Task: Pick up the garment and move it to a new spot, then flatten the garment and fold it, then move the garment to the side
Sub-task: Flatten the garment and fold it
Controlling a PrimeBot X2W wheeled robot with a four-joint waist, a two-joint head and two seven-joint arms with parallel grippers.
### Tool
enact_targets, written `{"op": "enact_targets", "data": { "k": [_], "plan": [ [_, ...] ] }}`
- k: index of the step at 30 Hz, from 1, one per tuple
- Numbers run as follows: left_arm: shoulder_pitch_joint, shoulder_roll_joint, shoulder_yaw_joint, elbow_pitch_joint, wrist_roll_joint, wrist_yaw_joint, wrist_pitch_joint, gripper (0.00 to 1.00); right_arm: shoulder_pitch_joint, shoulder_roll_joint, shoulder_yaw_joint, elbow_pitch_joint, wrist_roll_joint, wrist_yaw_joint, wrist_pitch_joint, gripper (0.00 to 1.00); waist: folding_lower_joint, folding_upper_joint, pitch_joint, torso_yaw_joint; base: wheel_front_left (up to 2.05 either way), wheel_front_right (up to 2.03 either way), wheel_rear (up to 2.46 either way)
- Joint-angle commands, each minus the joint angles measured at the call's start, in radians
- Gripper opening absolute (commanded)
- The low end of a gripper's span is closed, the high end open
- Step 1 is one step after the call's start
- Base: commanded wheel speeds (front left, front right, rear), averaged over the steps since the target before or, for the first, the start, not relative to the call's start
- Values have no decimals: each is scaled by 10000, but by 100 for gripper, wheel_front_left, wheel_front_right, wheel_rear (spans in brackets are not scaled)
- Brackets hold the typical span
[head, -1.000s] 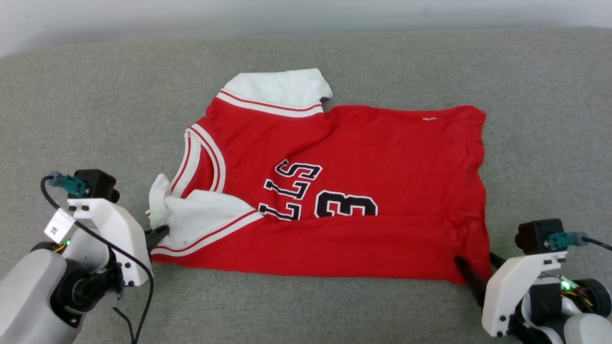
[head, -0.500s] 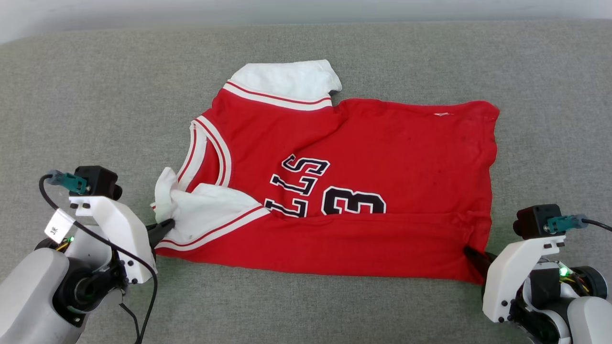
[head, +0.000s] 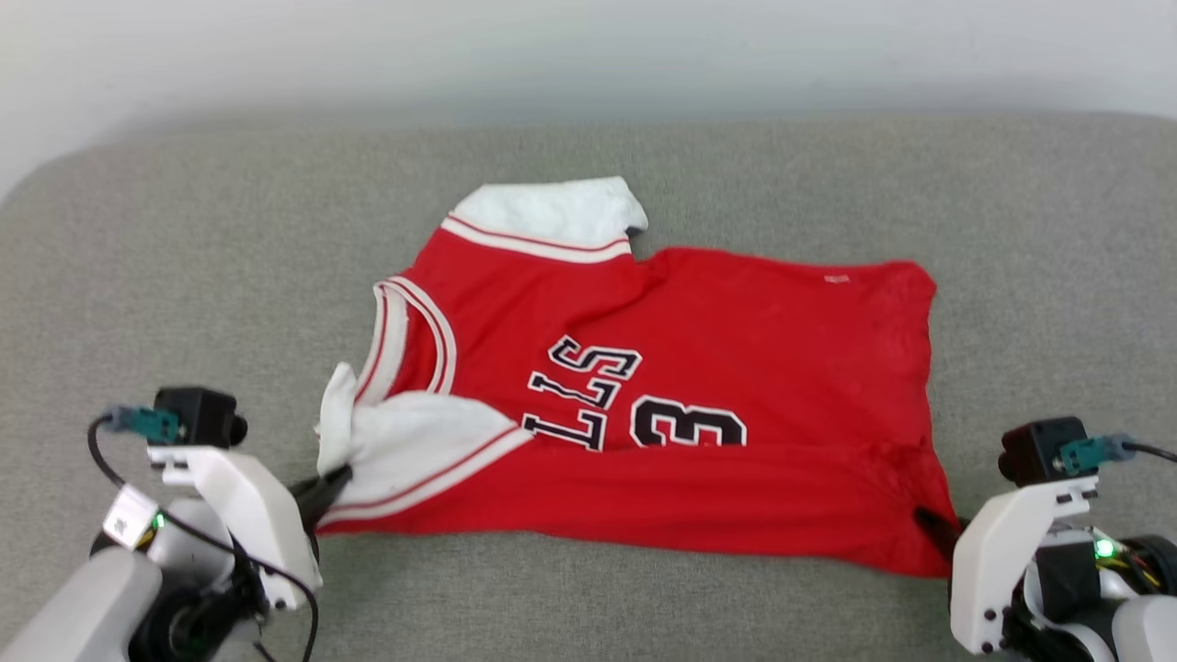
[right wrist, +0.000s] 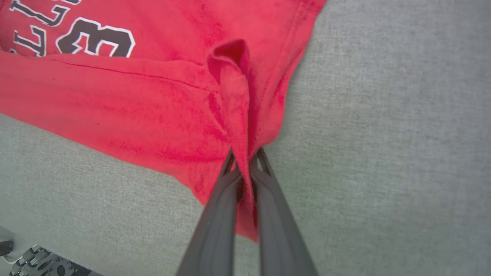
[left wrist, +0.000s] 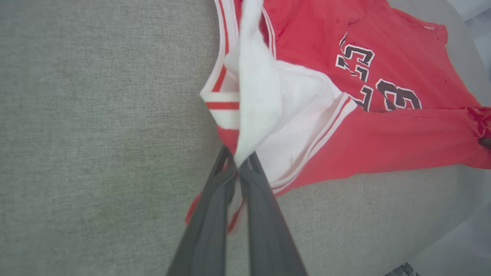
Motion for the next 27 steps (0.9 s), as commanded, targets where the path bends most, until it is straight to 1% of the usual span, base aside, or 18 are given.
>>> {"op": "enact_targets", "data": {
  "k": [1,5,9,14,16,19,23,24,25,26,27],
  "plan": [
    [314,-3,-17,-94,59,70,-84,0,203,-108,-30,-77,92,-11,37,0,-1,0,-396,48,0,0,0],
    [1026,60,-30,-430,27,319,-321,0,726,-256,-81,-234,240,-11,184,0,-1,0,-924,173,0,0,0],
    [1809,146,-19,-883,-75,688,-474,0,1314,-422,-131,-503,406,-11,384,0,-1,0,-1359,329,0,0,0],
    [2903,324,75,-1459,-306,1203,-566,0,2043,-543,-197,-1019,613,-11,637,0,-1,0,-1730,476,0,0,0],
    [3276,311,71,-1640,-420,1325,-615,0,2324,-519,-248,-1171,652,-11,687,0,-1,0,-1799,525,0,0,0],
    [3628,168,9,-1669,-584,1391,-638,0,2631,-410,-358,-1215,605,-11,606,0,-1,0,-1807,570,0,0,0],
    [3378,-250,-5,-1262,-470,1263,-1049,0,2708,-237,-586,-941,357,-11,13,0,-1,0,-1623,594,0,0,0],
    [3263,-366,-51,-1136,-432,1199,-1112,0,2689,-188,-613,-833,287,-11,-160,15,-1,0,-1565,588,0,0,0],
    [3193,-482,-125,-965,-459,1149,-1087,4,2675,-143,-631,-710,229,-10,-311,38,-1,0,-1519,579,0,0,0],
    [3100,-569,-171,-806,-440,1084,-1090,30,2671,-59,-652,-586,243,-11,-460,76,-1,0,-1468,559,0,0,0],
    [2954,-674,-186,-674,-429,1026,-1137,67,2651,-23,-631,-495,239,-10,-623,100,-1,0,-1418,541,0,0,0]
  ]
}}
